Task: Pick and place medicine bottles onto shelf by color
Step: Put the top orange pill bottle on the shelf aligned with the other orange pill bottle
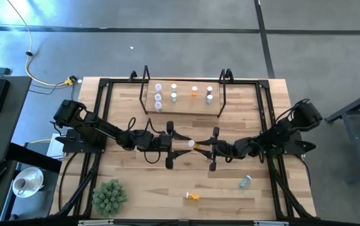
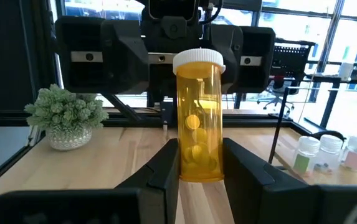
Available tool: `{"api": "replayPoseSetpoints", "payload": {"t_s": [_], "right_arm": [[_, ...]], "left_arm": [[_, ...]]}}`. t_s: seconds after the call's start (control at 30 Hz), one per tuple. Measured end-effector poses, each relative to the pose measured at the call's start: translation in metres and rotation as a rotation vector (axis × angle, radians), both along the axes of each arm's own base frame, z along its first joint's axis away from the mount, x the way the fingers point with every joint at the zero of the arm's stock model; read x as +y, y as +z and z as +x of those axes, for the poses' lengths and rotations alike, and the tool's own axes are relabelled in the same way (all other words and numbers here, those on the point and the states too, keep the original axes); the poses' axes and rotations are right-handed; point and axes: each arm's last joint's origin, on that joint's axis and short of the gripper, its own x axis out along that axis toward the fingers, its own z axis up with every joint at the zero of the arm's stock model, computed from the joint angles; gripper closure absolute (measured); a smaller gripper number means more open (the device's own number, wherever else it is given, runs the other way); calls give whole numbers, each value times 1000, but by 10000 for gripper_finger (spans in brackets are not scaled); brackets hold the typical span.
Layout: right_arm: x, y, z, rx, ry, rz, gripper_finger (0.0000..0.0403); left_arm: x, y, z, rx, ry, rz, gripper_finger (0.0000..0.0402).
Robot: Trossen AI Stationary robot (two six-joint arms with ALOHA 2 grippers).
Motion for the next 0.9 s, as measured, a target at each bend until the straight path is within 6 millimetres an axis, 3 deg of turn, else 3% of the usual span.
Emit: {"api": "replayPoseSetpoints", "payload": {"t_s": [0.43, 0.9], "right_arm": [[3, 6, 7, -16, 57, 0, 315], [5, 7, 12, 31, 46, -14, 315]], "left_arm": [[0, 0, 0, -2, 0, -16, 196], [-1, 1, 0, -9, -35, -13, 274]]}}
